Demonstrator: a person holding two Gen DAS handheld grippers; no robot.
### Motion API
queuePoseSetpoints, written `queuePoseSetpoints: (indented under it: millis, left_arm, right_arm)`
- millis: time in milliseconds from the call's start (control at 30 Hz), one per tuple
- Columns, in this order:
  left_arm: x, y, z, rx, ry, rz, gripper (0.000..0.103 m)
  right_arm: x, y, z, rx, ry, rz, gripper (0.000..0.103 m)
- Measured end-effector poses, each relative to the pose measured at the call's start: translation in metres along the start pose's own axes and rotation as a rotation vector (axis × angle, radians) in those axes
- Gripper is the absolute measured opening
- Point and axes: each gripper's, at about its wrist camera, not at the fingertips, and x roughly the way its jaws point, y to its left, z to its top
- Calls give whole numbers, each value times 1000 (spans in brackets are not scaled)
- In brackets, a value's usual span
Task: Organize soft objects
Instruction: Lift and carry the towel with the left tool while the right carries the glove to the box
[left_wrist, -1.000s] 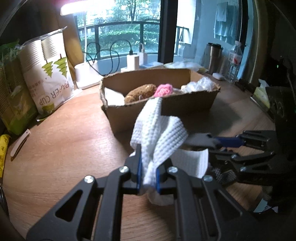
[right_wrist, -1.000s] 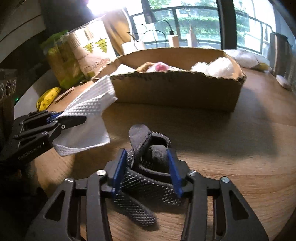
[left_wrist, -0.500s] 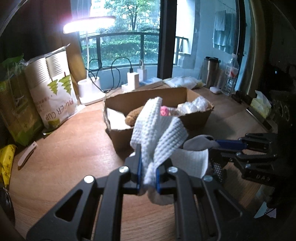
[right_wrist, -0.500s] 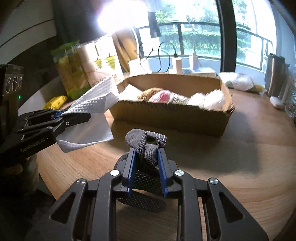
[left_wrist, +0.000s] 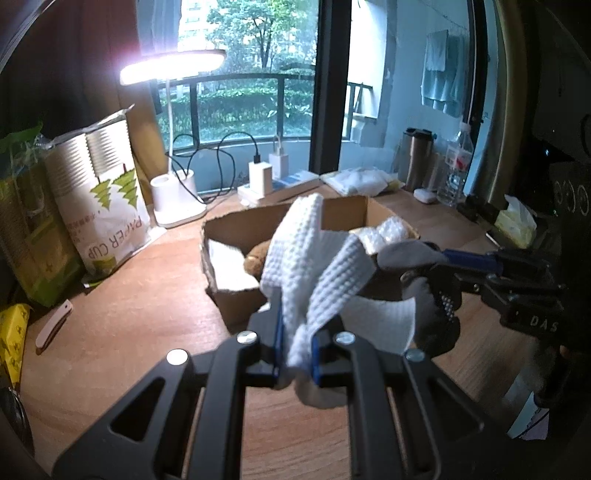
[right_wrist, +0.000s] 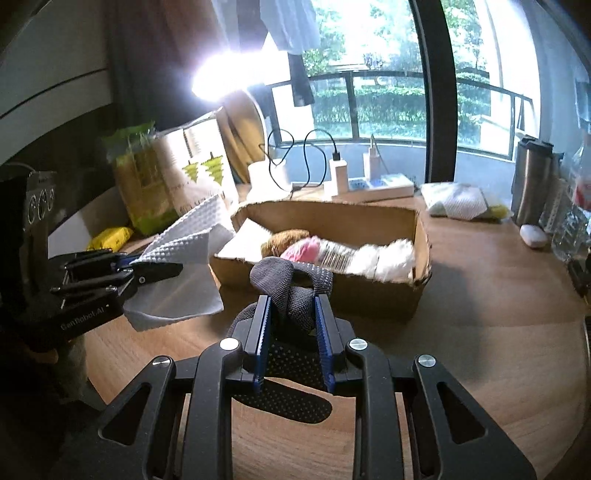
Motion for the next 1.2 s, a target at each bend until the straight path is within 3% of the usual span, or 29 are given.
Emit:
queuePoseSetpoints:
  millis: [767, 1200]
  left_arm:
    - [12, 17, 40, -55, -95, 14, 13]
    - [45, 36, 48, -119, -87, 20, 13]
  right_arm:
    - [7, -18, 40, -2, -61, -22, 26]
    - [33, -26, 57, 12, -61, -16, 26]
